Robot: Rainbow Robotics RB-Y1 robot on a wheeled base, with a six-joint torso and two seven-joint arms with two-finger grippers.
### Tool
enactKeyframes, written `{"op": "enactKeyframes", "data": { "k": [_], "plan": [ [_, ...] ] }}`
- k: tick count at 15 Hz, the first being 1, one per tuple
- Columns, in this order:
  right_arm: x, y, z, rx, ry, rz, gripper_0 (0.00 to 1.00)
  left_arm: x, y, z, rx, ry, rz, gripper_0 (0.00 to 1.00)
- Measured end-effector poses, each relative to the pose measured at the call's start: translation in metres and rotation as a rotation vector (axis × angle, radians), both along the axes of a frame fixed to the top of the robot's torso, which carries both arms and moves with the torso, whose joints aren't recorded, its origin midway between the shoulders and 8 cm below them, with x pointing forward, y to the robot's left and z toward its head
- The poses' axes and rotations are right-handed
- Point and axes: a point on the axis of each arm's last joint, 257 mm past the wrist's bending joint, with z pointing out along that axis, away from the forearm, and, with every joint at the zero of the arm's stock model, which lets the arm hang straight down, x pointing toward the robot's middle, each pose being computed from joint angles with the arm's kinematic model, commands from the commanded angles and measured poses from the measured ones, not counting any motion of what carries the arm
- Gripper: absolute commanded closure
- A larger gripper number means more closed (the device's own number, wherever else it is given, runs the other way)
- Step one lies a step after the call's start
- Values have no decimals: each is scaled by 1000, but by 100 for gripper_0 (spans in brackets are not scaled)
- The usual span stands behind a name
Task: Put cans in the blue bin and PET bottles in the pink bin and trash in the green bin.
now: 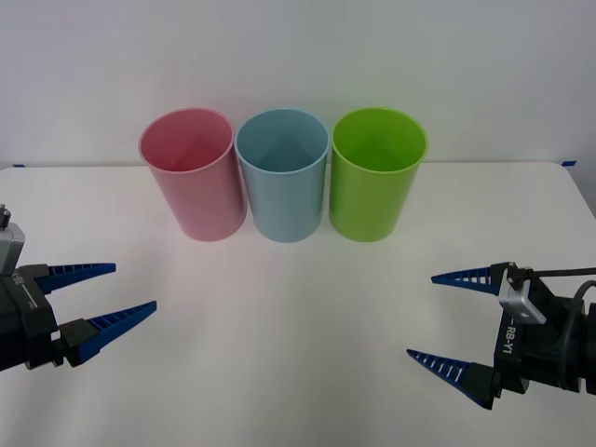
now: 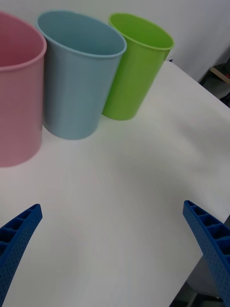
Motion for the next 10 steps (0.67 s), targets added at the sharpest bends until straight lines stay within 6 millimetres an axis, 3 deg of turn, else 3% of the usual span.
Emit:
{"op": "enactKeyframes", "data": {
  "k": [10],
  "plan": [
    [0, 0, 0, 0, 0, 0, 0, -36, -8, -60, -31, 109, 56, 0]
  ]
}}
